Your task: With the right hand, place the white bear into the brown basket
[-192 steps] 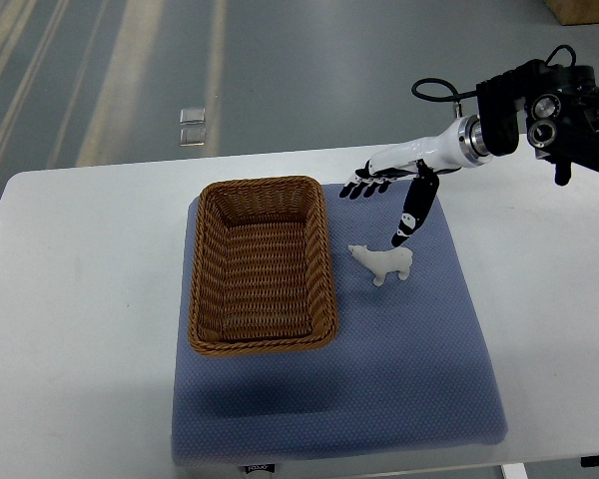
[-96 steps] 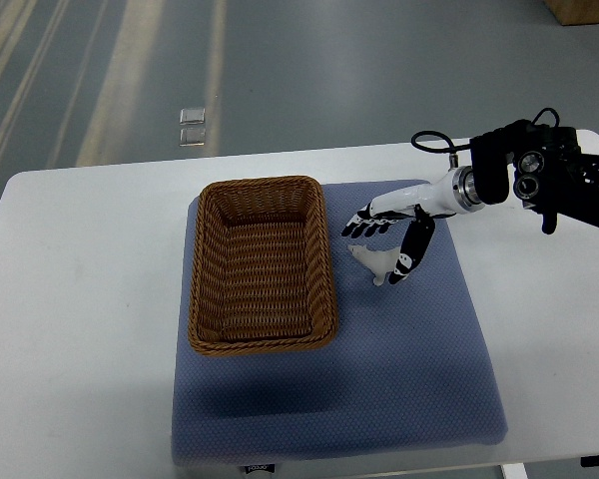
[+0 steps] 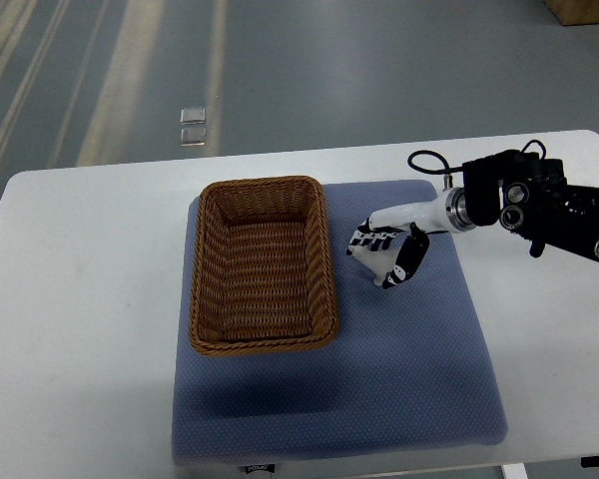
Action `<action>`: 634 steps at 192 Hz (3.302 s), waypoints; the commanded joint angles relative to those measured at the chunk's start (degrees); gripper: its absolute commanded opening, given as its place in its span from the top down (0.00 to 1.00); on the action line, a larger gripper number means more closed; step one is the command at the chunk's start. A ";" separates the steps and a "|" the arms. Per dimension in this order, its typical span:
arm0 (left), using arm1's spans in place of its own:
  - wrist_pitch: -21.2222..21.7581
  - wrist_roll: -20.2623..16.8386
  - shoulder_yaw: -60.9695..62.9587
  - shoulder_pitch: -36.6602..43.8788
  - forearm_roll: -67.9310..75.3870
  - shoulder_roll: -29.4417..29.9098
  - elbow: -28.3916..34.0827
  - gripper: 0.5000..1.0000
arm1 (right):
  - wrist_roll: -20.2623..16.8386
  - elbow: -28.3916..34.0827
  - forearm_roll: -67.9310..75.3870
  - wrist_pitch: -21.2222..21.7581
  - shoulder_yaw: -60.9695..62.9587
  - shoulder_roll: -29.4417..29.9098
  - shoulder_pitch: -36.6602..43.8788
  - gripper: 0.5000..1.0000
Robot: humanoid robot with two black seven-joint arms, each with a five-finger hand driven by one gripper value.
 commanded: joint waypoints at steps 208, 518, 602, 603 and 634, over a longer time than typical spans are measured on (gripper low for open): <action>0.08 0.00 0.01 0.00 0.01 0.00 -0.10 0.00 | 0.00 5.46 4.04 7.06 5.18 -8.50 21.23 1.00; 0.08 0.00 0.01 0.26 -0.08 0.00 0.34 0.00 | 0.44 -19.59 1.49 -10.43 2.81 26.22 2.60 0.16; 0.08 0.00 0.01 0.35 -0.08 0.00 0.34 0.00 | 2.55 -19.59 4.04 -12.98 29.96 21.47 0.49 0.16; 0.08 0.00 0.01 0.27 -0.08 0.00 0.34 0.00 | 2.72 -19.59 4.13 -13.33 31.18 21.38 -0.21 0.16; 0.17 0.00 0.01 0.26 -0.08 0.00 0.07 0.00 | 5.71 -19.68 8.88 -18.34 46.93 21.91 -8.83 0.16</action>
